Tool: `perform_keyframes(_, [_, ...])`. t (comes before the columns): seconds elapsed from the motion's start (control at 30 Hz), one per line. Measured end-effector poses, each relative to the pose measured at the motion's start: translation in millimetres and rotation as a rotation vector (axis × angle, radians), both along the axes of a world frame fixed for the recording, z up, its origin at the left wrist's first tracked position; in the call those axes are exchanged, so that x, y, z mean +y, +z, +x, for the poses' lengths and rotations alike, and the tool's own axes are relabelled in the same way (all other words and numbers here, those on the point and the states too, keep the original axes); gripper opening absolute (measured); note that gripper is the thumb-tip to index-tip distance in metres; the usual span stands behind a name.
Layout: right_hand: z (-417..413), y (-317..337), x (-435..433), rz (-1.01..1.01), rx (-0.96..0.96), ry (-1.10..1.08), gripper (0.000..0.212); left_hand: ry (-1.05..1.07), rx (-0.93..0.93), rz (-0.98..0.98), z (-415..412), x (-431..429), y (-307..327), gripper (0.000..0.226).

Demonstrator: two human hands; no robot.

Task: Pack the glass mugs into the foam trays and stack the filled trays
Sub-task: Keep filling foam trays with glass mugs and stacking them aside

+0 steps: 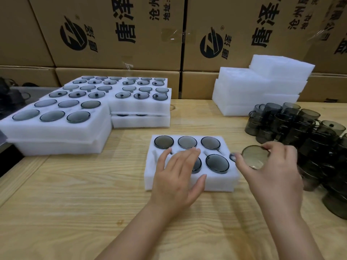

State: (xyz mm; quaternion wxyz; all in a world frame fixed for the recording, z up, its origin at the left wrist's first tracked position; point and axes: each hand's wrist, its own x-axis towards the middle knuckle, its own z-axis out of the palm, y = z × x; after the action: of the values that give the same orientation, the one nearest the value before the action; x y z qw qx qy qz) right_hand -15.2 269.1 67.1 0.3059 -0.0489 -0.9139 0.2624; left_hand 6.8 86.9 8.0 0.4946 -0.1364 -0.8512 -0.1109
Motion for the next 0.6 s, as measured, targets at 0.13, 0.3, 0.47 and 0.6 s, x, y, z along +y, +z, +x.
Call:
perform_keyframes(0.13, [2,15,-37,-0.165,0.095,0.142,0.056,-0.031,-0.007,0.042,1,0,1,0.053])
perform_keyframes(0.3, [7,14,-104,-0.373,-0.037,0.392,0.055,0.055,-0.129,0.214,8,3,10,0.062])
perform_keyframes(0.47, [9,-1,-134,-0.455,-0.15,0.683,0.057,0.234,-0.256,0.319,9,-24,22,0.055])
perform_keyframes(0.6, [6,-16,-127,-0.599,-0.279,0.779,0.06,0.173,-0.264,0.373,4,-46,29,0.061])
